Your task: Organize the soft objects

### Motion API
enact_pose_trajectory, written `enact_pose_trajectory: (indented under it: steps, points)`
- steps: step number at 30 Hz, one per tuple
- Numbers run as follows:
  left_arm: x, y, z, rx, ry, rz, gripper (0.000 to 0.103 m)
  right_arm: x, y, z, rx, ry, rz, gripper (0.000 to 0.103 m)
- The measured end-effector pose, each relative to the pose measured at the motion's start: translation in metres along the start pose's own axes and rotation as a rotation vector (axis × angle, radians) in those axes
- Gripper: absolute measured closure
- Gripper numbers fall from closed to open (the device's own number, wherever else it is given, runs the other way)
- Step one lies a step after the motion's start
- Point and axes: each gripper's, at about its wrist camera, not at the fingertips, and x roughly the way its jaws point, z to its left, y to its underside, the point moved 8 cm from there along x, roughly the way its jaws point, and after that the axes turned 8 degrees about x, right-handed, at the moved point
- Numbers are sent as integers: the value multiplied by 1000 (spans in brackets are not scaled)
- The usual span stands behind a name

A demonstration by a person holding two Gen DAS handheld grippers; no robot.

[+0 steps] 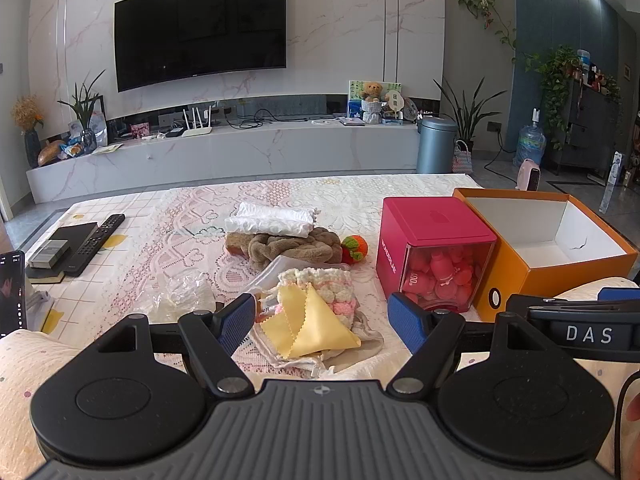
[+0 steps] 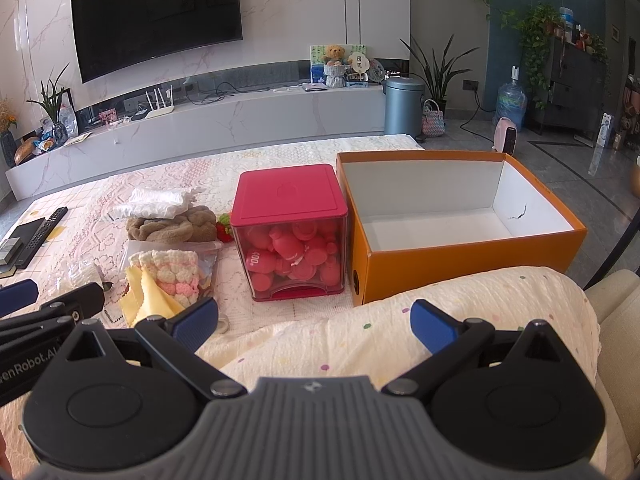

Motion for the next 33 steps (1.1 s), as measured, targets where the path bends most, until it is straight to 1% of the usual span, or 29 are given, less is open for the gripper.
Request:
enact_pose_trajectory:
  steps: [16,23,25,27,28,29,30,31,32,33]
  points:
    - [4,1,-1,-1,3,4,14,-1,1,0,-10,3,8,3]
    - [10,8,-3,1,20,20,15,4,1,4,-38,2,16,3]
    - [11,9,0,-1,30,24,17,5,0,9,-53,-8,8,3]
    - [12,11,2,1,47,30,25,5,-2,12,-55,-31,-14,3]
    - [12,8,9,2,52,38,26,5,-4,15,-63,-52,-23,5]
    - [13,9,12,2,52,44,30,6,-5,19,-79,-71,-27,9]
    - [15,10,16,-1,51,53,34,7,-5,23,-100,-86,-23,11]
    - [17,12,18,-2,54,68,35,10,-5,27,-121,-98,-15,14]
    - [20,14,22,-5,70,90,36,12,-6,32,-139,-110,-6,19]
    - [22,15,24,-12,91,106,41,14,-5,36,-152,-121,1,22]
